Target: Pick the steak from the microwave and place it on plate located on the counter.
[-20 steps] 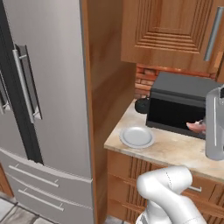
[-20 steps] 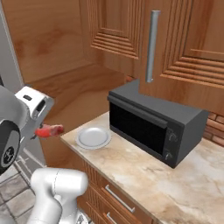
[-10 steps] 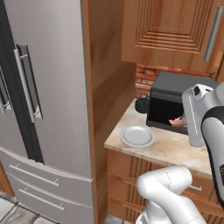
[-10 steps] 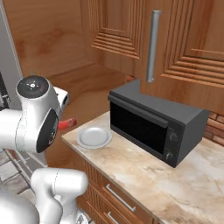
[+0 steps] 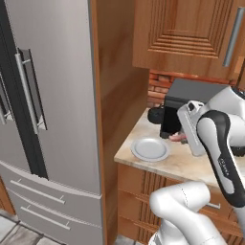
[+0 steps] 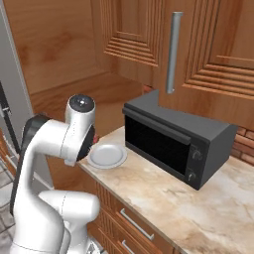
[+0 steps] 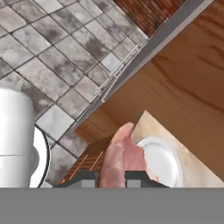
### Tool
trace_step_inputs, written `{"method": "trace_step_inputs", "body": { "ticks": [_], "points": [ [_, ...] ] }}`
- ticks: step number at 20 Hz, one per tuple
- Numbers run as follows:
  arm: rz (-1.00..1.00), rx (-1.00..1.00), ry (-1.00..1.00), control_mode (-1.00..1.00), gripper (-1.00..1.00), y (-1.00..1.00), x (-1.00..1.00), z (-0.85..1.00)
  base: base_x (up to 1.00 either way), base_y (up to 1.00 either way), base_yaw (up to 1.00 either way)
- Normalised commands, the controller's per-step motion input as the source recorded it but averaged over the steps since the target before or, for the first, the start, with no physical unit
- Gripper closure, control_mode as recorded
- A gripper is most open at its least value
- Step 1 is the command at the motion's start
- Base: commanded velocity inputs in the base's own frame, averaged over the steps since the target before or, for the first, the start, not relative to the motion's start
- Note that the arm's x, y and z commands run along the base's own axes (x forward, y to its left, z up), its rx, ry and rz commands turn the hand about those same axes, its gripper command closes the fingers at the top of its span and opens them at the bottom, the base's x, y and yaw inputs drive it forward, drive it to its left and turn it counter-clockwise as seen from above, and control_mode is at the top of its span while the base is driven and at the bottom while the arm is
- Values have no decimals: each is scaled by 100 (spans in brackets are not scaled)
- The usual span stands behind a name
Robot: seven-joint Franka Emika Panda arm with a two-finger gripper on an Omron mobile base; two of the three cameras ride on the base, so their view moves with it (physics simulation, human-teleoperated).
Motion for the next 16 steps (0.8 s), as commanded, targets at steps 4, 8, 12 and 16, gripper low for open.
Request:
{"method": "trace_step_inputs", "body": {
  "ticks": [4, 8, 12, 16],
  "points": [
    [12, 0, 0, -100, 100, 0, 44, -97, 0, 0, 0],
    [8, 0, 0, -100, 100, 0, 50, -79, 0, 0, 0],
    [1, 0, 0, -100, 100, 10, 50, -29, 0, 0, 0],
    [0, 0, 0, -100, 100, 1, 74, -3, 0, 0, 0]
  ]
}}
